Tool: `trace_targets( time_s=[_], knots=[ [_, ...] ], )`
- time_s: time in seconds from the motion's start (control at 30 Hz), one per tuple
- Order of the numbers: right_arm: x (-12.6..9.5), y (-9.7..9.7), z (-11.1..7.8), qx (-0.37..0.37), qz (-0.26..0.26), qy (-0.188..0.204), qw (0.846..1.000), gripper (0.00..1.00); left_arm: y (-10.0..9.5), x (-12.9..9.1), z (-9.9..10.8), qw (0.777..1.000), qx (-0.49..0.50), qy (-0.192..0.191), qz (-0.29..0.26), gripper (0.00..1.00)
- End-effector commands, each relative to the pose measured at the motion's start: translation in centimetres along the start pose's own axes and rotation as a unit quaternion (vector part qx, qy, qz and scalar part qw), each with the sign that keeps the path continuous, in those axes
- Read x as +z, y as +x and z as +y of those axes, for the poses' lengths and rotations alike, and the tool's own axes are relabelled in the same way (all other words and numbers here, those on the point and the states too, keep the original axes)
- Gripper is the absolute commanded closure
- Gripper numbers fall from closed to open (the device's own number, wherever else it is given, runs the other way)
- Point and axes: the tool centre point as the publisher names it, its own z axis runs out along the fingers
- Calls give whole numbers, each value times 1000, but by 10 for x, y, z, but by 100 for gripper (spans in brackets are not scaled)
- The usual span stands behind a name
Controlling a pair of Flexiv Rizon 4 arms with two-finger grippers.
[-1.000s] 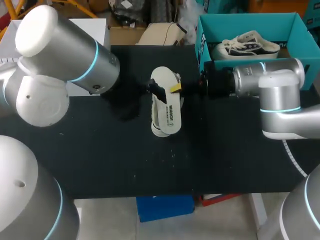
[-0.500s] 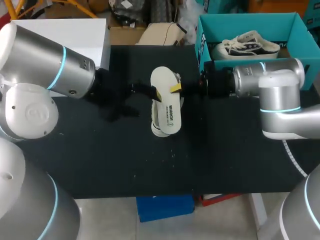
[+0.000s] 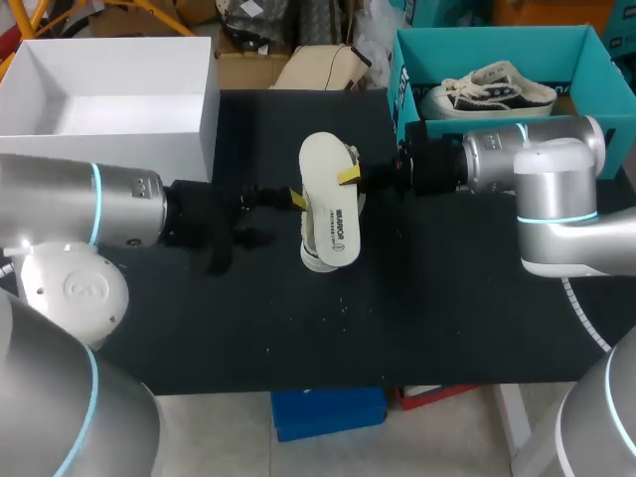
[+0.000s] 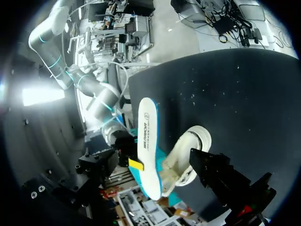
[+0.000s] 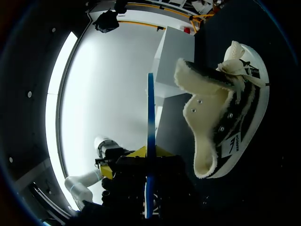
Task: Take the shoe out of the shoebox, open the shoe tongue, remove and reinsert the insole, then place the shoe into the shoebox
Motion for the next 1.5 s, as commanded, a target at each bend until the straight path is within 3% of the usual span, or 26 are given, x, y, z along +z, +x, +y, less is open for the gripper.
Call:
trace_targets(
  time_s=[0.03, 0.17, 0.2, 0.7, 0.9, 1.43, 1.5],
  knots=[
    [1, 0, 0, 0, -1, -1, 1000, 100, 13, 10, 3, 983, -6, -16, -185, 0],
    [1, 0, 0, 0, -1, -1, 1000, 100, 18, 12, 11, 978, -16, -18, -209, 0],
    [1, 0, 0, 0, -1, -1, 1000, 100, 18, 13, 12, 983, -7, -22, -182, 0],
    [1, 0, 0, 0, -1, -1, 1000, 100, 20, 14, 13, 982, -7, -22, -190, 0],
    [1, 0, 0, 0, -1, -1, 1000, 100, 20, 16, 25, 965, -68, -4, -254, 0],
    [1, 0, 0, 0, -1, -1, 1000, 100, 8, 42, 46, 966, -32, 34, -255, 0],
    [1, 0, 0, 0, -1, -1, 1000, 100, 8, 46, 48, 964, -32, 37, -261, 7]
  ],
)
